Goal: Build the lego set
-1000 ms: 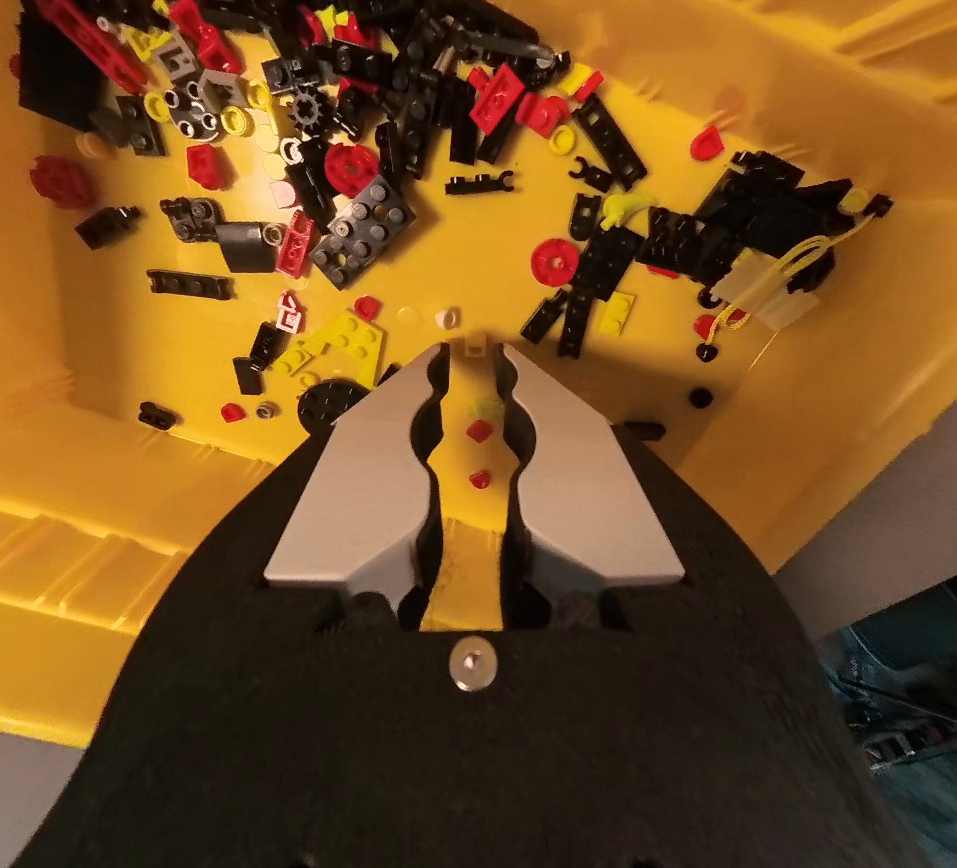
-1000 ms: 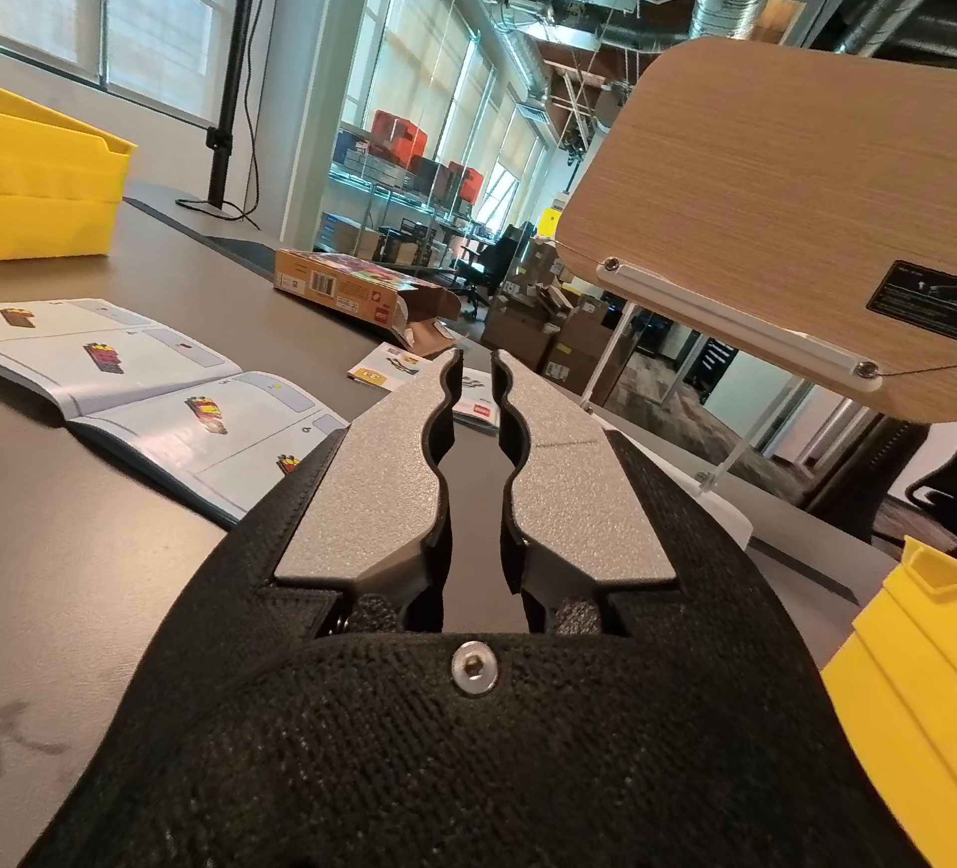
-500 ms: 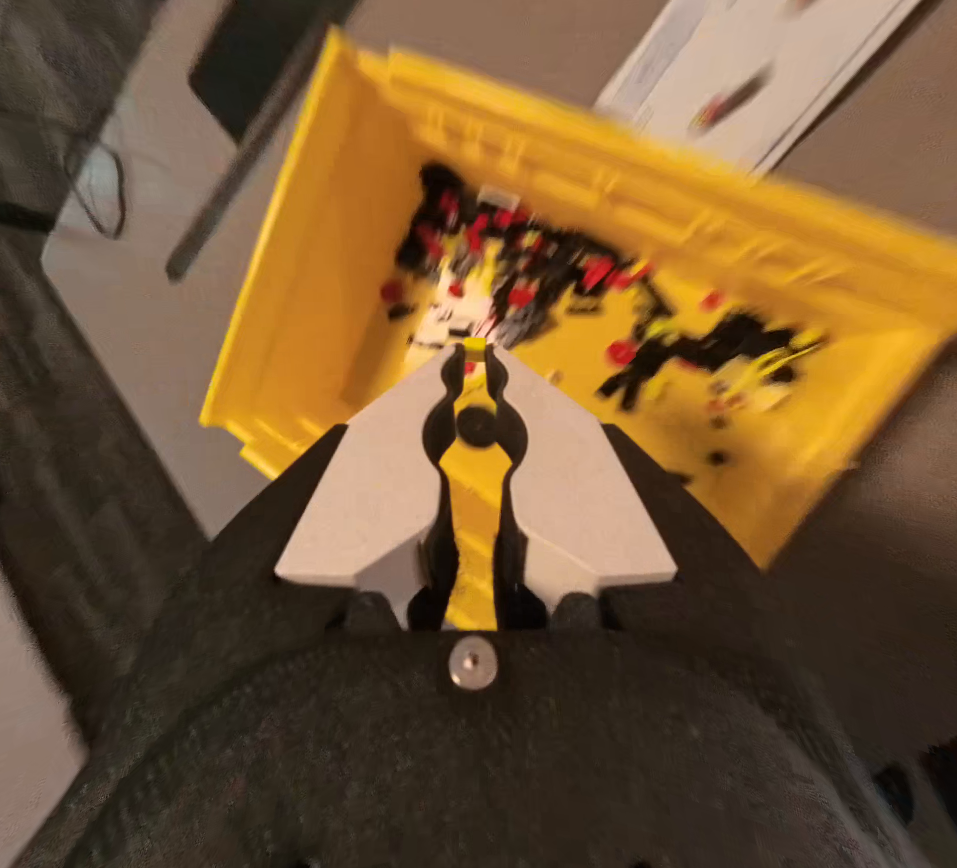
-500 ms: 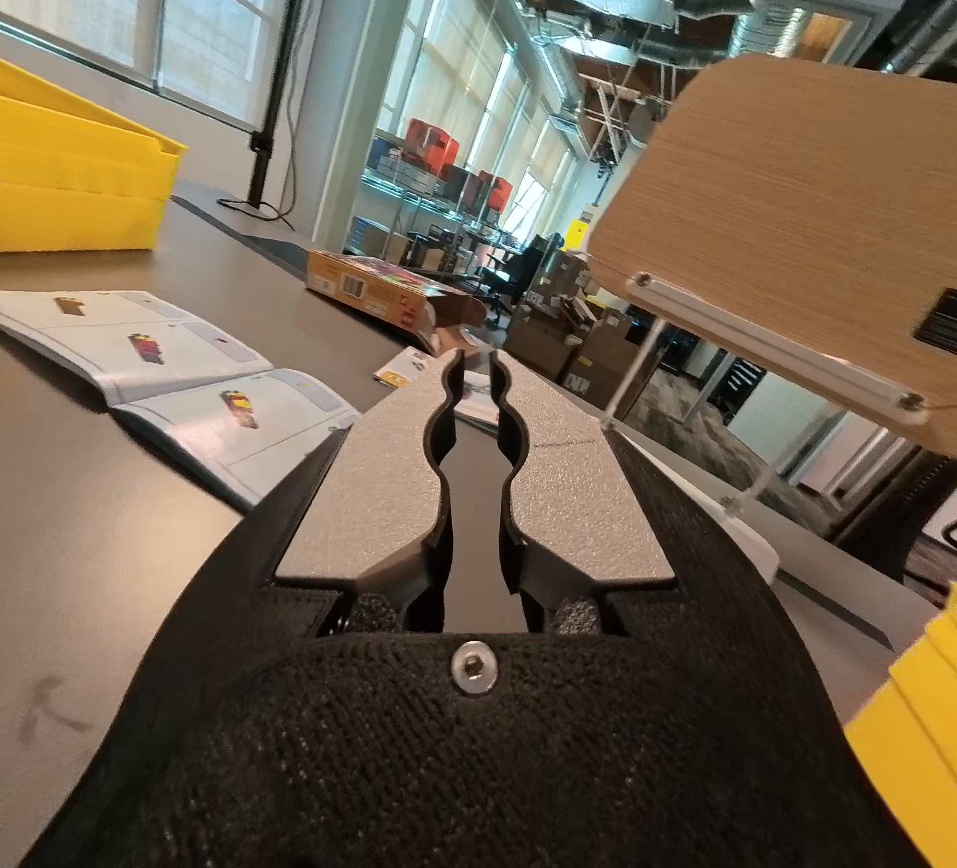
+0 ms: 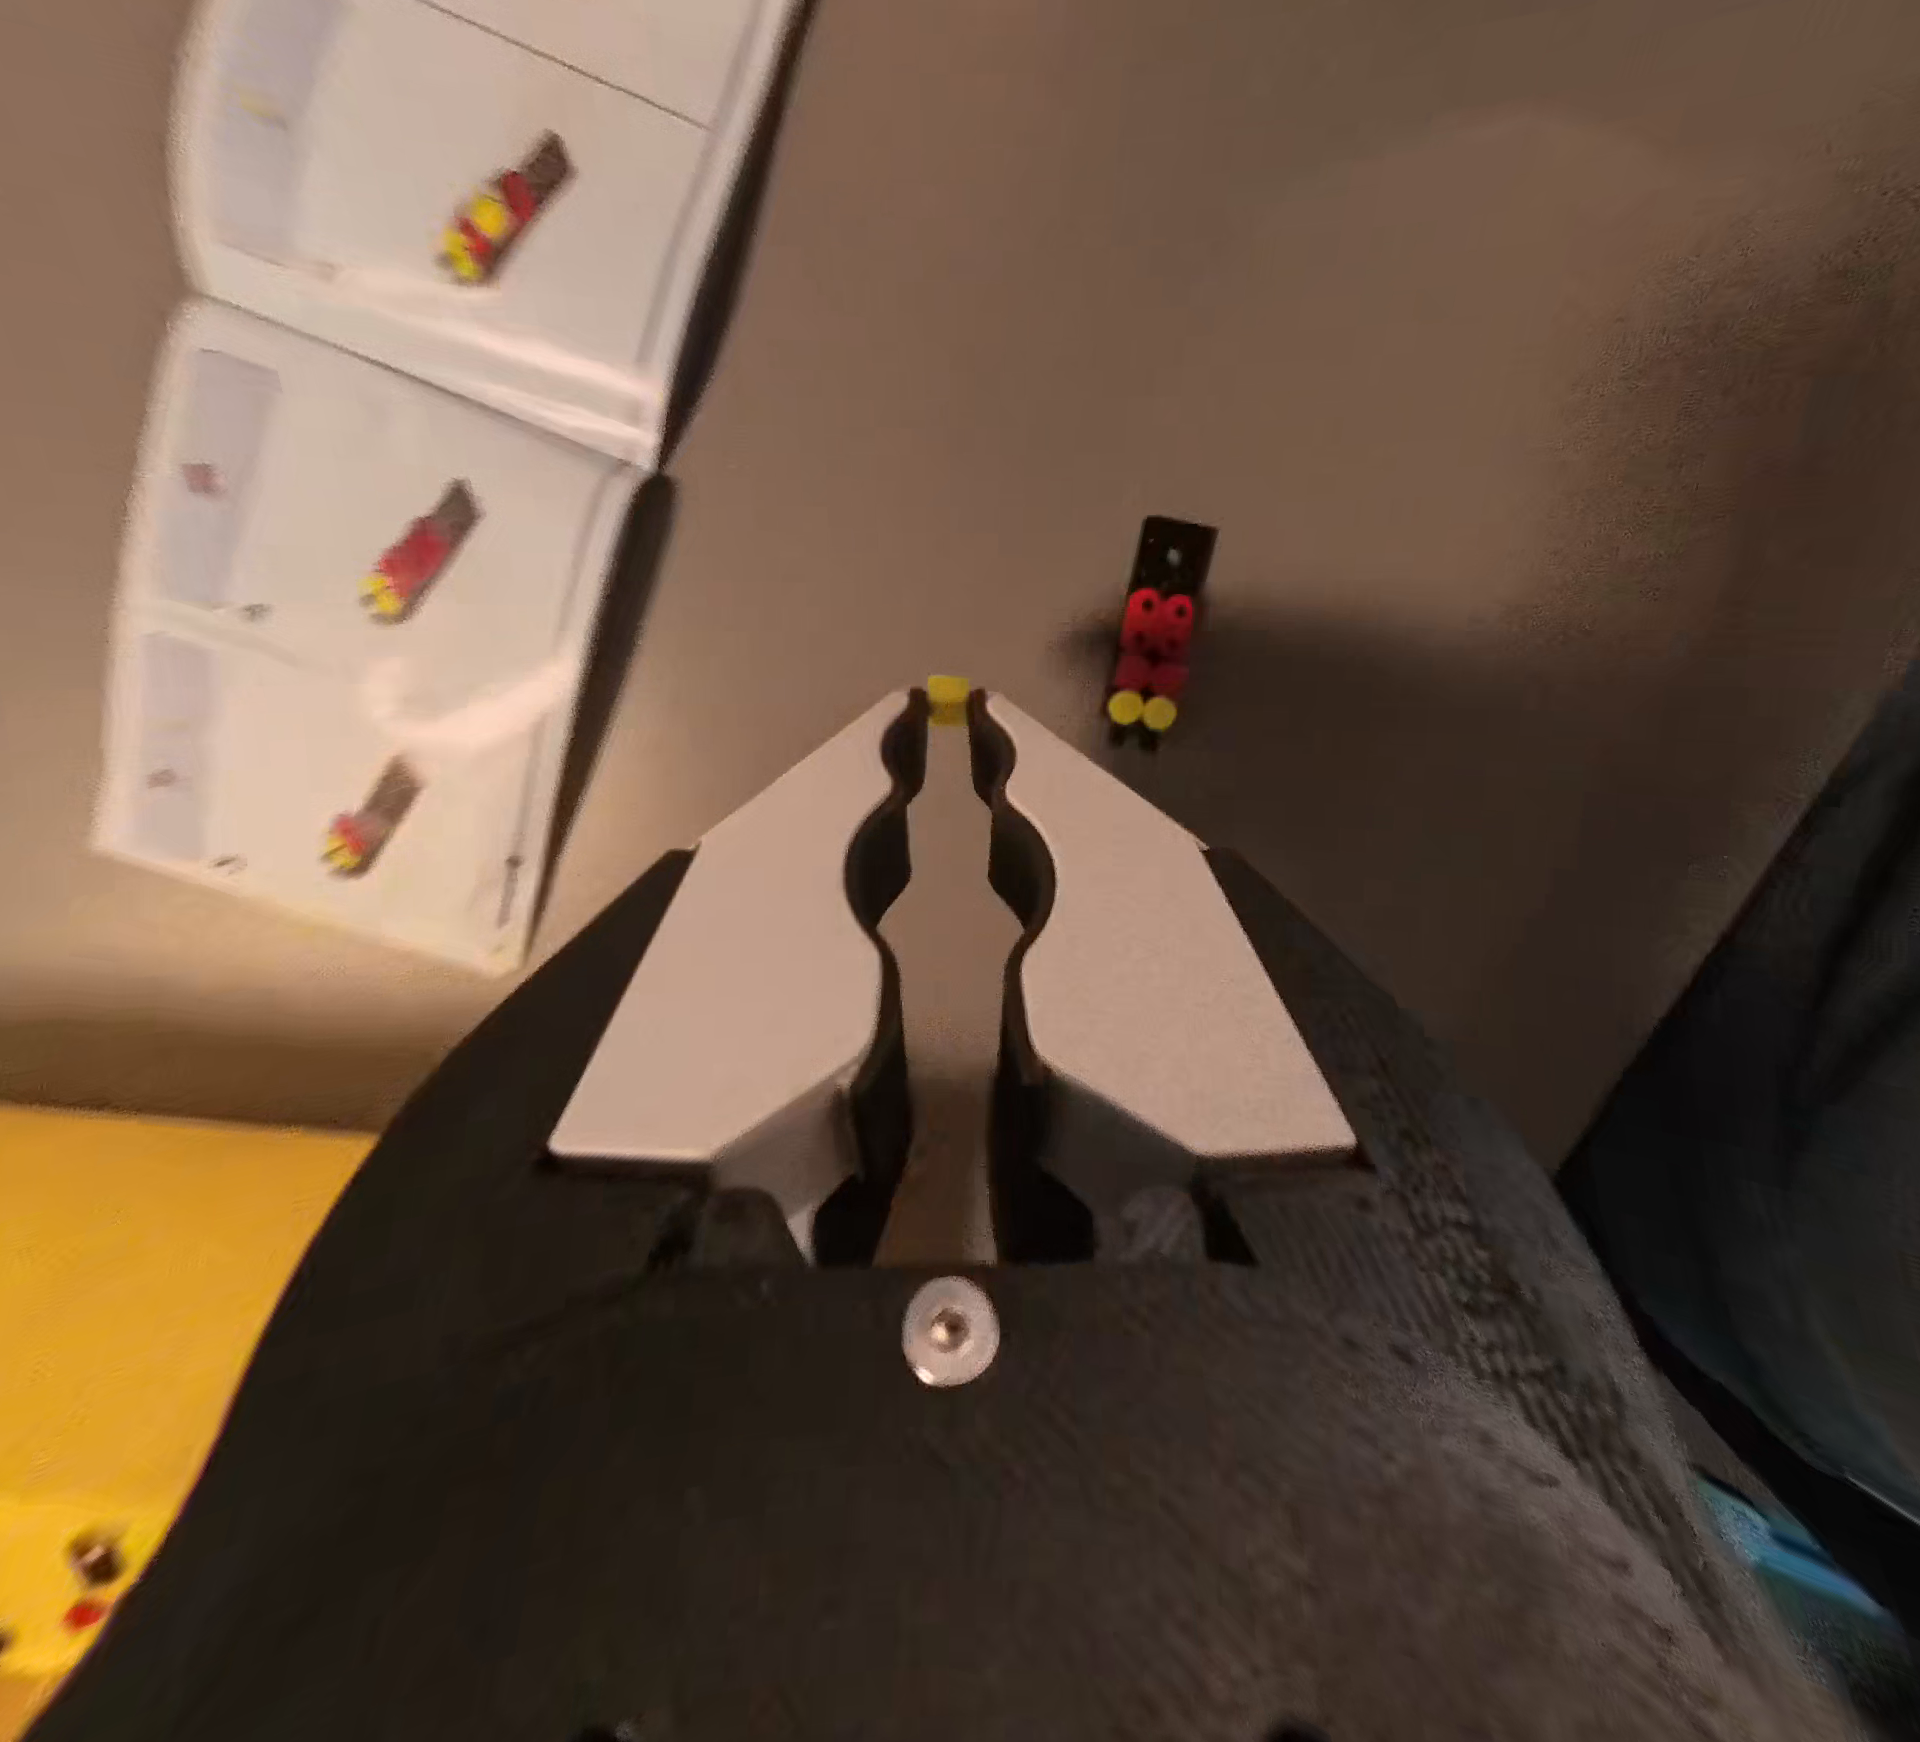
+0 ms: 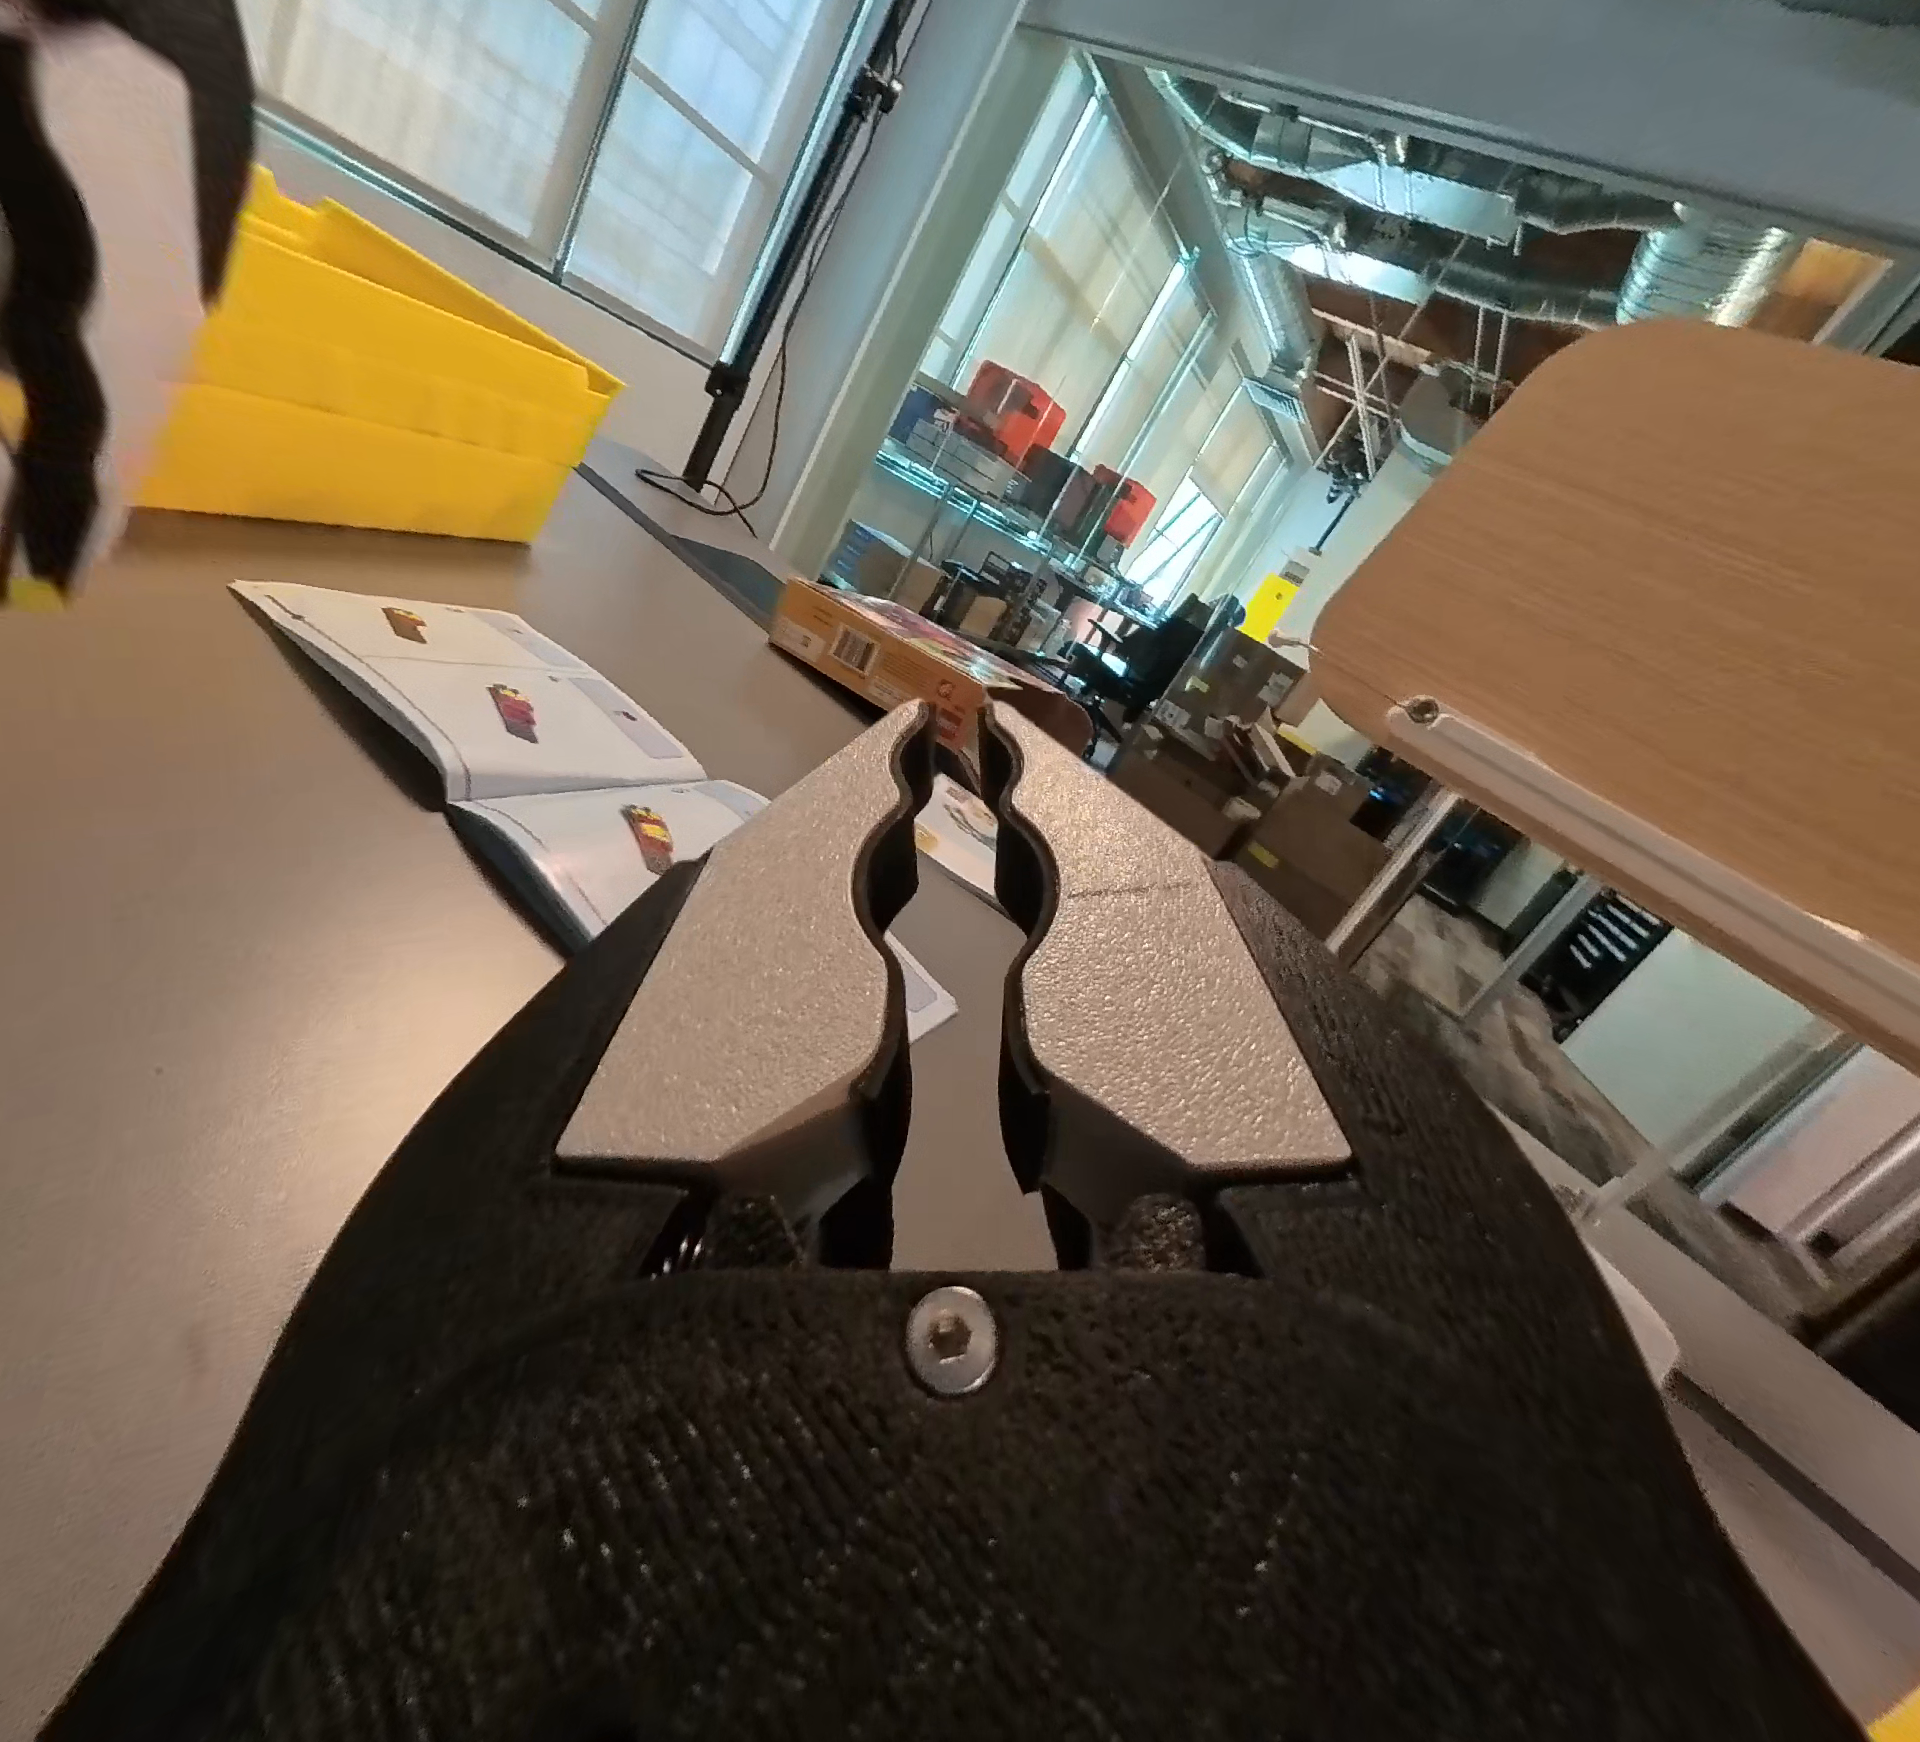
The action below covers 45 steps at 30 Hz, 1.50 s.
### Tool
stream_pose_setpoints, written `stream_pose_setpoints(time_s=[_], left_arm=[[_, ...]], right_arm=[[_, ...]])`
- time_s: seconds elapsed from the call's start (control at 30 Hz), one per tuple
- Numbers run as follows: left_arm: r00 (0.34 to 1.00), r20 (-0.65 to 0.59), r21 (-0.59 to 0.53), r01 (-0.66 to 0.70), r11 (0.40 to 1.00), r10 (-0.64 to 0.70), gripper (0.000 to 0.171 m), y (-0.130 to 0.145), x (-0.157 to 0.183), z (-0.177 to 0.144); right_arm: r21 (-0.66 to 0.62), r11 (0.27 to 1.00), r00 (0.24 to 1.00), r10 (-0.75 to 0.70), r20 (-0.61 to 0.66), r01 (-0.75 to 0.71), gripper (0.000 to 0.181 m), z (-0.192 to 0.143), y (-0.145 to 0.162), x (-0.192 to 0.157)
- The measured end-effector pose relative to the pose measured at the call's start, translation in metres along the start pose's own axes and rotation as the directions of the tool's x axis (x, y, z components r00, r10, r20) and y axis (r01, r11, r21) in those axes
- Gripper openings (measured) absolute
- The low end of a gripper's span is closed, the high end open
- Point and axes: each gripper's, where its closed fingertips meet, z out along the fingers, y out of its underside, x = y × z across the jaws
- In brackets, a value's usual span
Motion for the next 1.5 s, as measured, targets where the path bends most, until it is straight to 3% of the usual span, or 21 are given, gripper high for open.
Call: stream_pose_setpoints(time_s=[0.2, 0.3, 0.4, 0.5, 0.6, 0.7, 0.77, 0.83, 0.9, 1.03, 1.27, 1.5], left_arm=[[0.996, -0.055, -0.072, 0.059, 0.996, -0.063, 0.008, -0.002, -0.003, 0.036], [0.998, 0.015, -0.109, 0.059, 0.992, -0.058, 0.034, 0.002, -0.013, 0.04], [0.998, 0.024, -0.124, 0.064, 0.99, -0.062, 0.04, 0.005, -0.012, 0.039], [0.998, 0.052, -0.09, 0.051, 0.995, -0.047, 0.04, 0.004, -0.013, 0.014], [0.984, 0.173, -0.031, 0.049, 0.998, -0.043, 0.035, 0.014, -0.029, -0.049], [0.943, 0.295, 0.02, 0.154, 0.988, -0.153, 0.015, 0.049, -0.056, -0.113], [0.914, 0.327, -0.08, 0.281, 0.956, -0.241, 0.011, 0.099, -0.067, -0.134], [0.895, 0.335, -0.195, 0.37, 0.908, -0.293, 0.006, 0.148, -0.074, -0.137], [0.894, 0.284, -0.246, 0.417, 0.875, -0.346, 0.004, 0.177, -0.076, -0.124], [0.884, 0.255, -0.412, 0.466, 0.783, -0.392, 0.018, 0.233, -0.087, -0.098], [0.817, 0.235, -0.436, 0.573, 0.694, -0.526, 0.017, 0.259, -0.107, -0.072], [0.829, 0.235, -0.466, 0.555, 0.69, -0.508, 0.007, 0.262, -0.111, -0.069]], right_arm=[[0.016, 1.0, 1.0, 0.014, 0.027, -0.015, 0.006, -0.001, -0.003, -0.004], [0.018, 1.0, 0.999, 0.02, 0.034, -0.021, 0.006, -0.001, -0.003, -0.005], [0.021, 1.0, 0.999, 0.015, 0.044, -0.016, 0.006, -0.002, -0.004, -0.007], [0.02, 1.0, 0.999, 0.007, 0.044, -0.008, 0.006, -0.003, -0.004, -0.008], [0.019, 1.0, 0.999, 0.021, 0.034, -0.022, 0.006, -0.005, -0.004, -0.005], [0.008, 0.999, 0.999, 0.031, 0.034, -0.031, 0.006, -0.003, -0.002, -0.005], [0.005, 1.0, 0.999, 0.026, 0.035, -0.026, 0.006, -0.002, -0.001, -0.006], [-0.002, 1.0, 0.999, 0.015, 0.037, -0.015, 0.006, -0.001, 0.0, -0.007], [-0.009, 1.0, 0.999, 0.001, 0.039, 0.0, 0.006, -0.001, 0.001, -0.009], [-0.023, 0.999, 0.999, -0.033, 0.038, 0.034, 0.006, 0.001, 0.002, -0.011], [-0.036, 0.996, 0.996, -0.079, 0.05, 0.081, 0.006, 0.003, 0.004, -0.017], [-0.029, 0.993, 0.99, -0.116, 0.081, 0.119, 0.006, 0.005, 0.003, -0.025]])
